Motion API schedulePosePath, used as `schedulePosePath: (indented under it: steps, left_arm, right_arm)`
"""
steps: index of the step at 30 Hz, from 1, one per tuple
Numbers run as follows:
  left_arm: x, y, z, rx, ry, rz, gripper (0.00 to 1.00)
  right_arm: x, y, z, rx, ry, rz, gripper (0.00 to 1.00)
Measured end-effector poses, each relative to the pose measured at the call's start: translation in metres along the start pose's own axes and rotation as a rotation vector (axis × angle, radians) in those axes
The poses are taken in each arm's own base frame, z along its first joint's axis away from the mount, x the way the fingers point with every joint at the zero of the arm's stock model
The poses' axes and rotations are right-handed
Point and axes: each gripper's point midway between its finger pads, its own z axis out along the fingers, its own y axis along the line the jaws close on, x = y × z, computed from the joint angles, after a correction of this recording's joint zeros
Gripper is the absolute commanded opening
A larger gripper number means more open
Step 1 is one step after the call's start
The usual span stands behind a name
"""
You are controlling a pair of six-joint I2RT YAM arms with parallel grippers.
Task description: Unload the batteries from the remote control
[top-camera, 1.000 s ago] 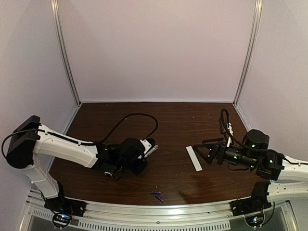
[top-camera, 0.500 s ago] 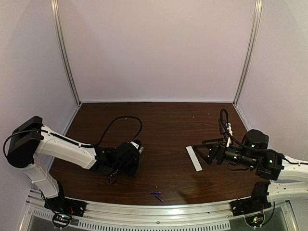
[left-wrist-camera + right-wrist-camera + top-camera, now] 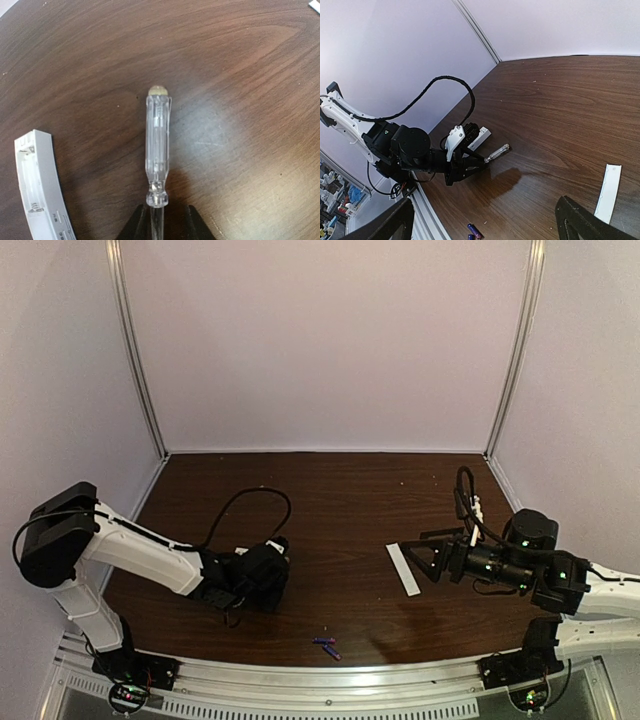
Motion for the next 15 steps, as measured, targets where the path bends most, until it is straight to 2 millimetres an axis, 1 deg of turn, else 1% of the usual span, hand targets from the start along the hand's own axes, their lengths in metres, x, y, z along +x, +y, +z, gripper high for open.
schedulePosePath:
  steps: [2,10,12,15]
  left_arm:
    - [0.0,0.001,0.0,-0.003,-0.002,-0.005,0.37]
    - [-0.001,0.005,-0.001,-0.022,-0.008,-0.002,0.46]
    - [-0.006,0.007,-0.006,-0.027,-0.019,0.0,0.5]
    - [-0.022,0.013,-0.024,-0.032,-0.068,-0.004,0.57]
  right_arm:
    - [0.0,0.0,0.0,0.0,0.0,0.0,1.0]
    - [0.0,0.0,0.0,0.0,0.0,0.0,1.0]
    - [0.0,0.0,0.0,0.0,0.0,0.0,1.0]
    - [-0.001,0.0,0.0,-0.002,-0.002,0.0,1.0]
